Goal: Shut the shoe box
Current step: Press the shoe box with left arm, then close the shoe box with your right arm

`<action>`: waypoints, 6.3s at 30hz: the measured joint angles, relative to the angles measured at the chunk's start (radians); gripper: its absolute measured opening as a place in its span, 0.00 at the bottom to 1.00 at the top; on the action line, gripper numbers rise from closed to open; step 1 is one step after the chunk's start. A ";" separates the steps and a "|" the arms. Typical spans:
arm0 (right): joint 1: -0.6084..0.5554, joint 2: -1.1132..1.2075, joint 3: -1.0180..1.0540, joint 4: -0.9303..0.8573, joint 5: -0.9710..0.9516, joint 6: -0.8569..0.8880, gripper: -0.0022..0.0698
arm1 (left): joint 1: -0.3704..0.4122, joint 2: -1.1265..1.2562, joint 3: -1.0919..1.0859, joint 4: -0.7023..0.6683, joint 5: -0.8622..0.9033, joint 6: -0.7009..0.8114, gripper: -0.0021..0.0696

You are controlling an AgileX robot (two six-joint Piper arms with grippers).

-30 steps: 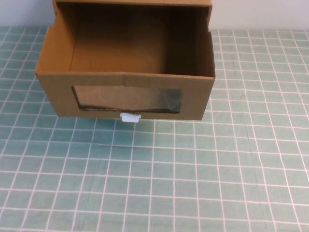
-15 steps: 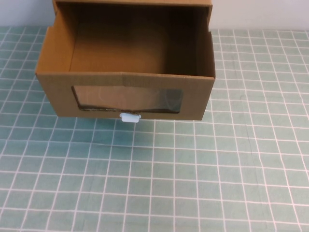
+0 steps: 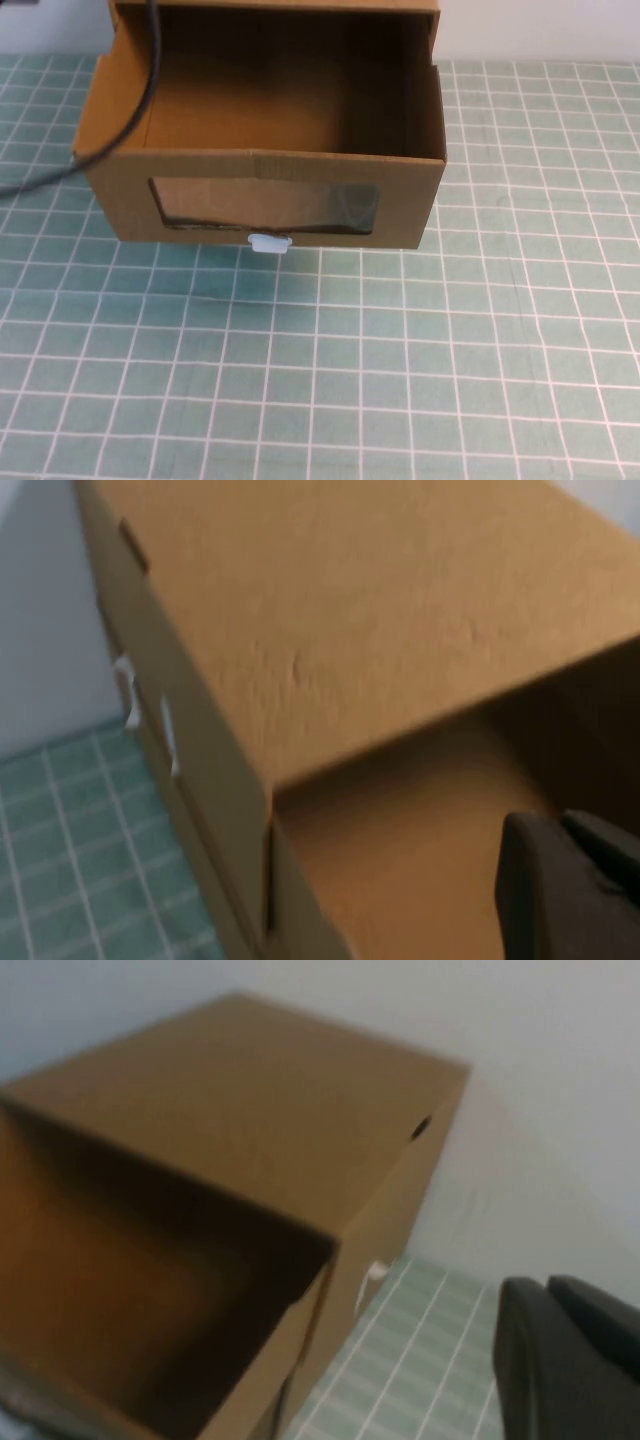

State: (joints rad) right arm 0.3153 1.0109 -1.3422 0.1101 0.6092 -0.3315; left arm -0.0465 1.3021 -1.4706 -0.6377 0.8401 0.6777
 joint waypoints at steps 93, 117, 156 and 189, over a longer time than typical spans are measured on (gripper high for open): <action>0.384 0.478 0.130 -0.146 0.035 0.151 0.01 | -0.029 0.668 -0.538 -0.309 0.181 0.028 0.02; 0.562 0.289 0.493 0.613 -1.062 -0.779 0.01 | -0.029 0.668 -0.538 -0.309 0.183 0.026 0.02; 0.521 0.763 0.150 0.905 -0.804 -1.178 0.01 | -0.029 0.668 -0.538 -0.309 0.183 0.024 0.02; 0.566 0.718 0.229 0.955 -0.946 -1.256 0.01 | -0.029 0.668 -0.539 -0.309 0.188 0.024 0.02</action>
State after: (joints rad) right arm 0.8812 1.7285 -1.1134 1.0648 -0.3369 -1.5871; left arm -0.0757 1.9699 -2.0099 -0.9470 1.0285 0.7018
